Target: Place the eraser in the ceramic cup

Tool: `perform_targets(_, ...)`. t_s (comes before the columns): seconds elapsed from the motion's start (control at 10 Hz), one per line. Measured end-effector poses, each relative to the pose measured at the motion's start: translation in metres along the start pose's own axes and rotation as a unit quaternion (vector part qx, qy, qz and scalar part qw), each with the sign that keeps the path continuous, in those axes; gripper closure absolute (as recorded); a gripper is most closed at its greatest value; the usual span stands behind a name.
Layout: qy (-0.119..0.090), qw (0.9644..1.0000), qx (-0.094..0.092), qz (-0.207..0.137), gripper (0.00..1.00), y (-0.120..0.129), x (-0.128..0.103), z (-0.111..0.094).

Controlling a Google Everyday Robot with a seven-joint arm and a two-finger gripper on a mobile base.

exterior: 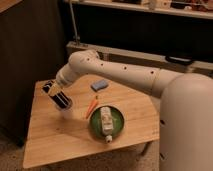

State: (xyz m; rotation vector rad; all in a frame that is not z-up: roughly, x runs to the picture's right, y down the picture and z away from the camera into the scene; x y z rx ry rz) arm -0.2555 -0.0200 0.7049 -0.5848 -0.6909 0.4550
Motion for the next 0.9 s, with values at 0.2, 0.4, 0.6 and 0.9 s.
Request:
perform_targets(0.2, -0.004, 1.0000, -0.003, -0.006, 0.28, 0.0015, -0.0042, -0.0010)
perform_targets(0.4, -0.007, 0.9999, -0.007, -0.002, 0.20, -0.0013, -0.0042, -0.0007)
perform_targets(0.6, -0.008, 0.9999, -0.012, 0.005, 0.20, -0.0050, -0.0039, 0.0015)
perform_targets(0.9, -0.009, 0.9997, -0.020, 0.010, 0.20, -0.0080, -0.0013, 0.0003)
